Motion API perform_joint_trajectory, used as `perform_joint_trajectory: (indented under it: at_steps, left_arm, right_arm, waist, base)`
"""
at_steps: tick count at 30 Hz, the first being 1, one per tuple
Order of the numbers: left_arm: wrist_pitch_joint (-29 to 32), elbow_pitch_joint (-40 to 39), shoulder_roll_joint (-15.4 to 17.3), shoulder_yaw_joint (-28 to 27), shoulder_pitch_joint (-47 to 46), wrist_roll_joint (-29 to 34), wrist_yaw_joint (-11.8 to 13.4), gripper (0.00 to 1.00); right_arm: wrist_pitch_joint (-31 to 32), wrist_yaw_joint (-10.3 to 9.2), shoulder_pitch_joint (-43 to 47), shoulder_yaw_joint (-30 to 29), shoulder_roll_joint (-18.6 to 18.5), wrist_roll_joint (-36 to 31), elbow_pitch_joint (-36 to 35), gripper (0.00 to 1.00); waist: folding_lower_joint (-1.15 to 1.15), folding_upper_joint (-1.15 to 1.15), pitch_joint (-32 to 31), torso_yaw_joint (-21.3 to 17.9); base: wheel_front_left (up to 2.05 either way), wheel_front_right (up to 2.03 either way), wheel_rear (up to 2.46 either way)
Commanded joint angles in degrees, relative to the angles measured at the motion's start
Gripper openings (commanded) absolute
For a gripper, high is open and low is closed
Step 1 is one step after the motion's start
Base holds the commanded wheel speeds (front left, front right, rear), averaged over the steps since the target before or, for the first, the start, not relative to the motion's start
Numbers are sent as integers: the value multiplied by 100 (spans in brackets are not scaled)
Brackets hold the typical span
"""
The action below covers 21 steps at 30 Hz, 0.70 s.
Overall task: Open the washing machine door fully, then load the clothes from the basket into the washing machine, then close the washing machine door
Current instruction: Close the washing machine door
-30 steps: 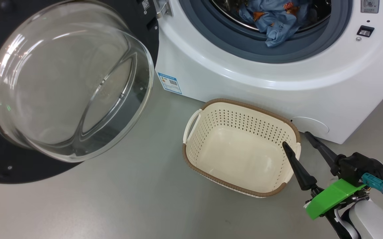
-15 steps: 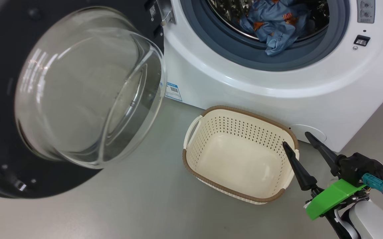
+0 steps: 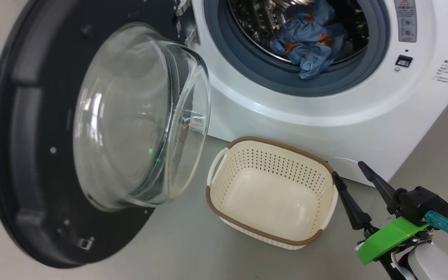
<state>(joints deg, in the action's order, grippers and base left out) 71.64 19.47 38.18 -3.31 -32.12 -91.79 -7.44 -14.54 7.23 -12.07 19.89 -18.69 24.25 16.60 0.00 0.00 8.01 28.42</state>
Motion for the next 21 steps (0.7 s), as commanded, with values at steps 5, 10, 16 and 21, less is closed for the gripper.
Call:
perform_joint_trajectory:
  at_steps: [5,10,16,21]
  left_arm:
    - [230,-913,43,-168,131,-256,-4,0]
    - [344,-1420,-221,-124,254,-435,-4,0]
    - [373,-1767,-443,-17,254,-452,-4,0]
    - [315,-1956,-693,114,129,-399,-4,0]
  right_arm:
    - [-46,25,162,-57,-4,-3,-184,100]
    - [-46,25,232,-161,34,-33,-236,100]
    - [-46,25,277,-251,70,-48,-274,100]
    - [-46,25,300,-334,130,-86,-323,100]
  waist:
    - [0,0,-137,-285]
    - [0,0,-178,-568]
    - [0,0,-176,-880]
    - [0,0,-151,-1199]
  base:
    - [0,0,0]
    - [0,0,0]
    - [0,0,0]
    - [0,0,0]
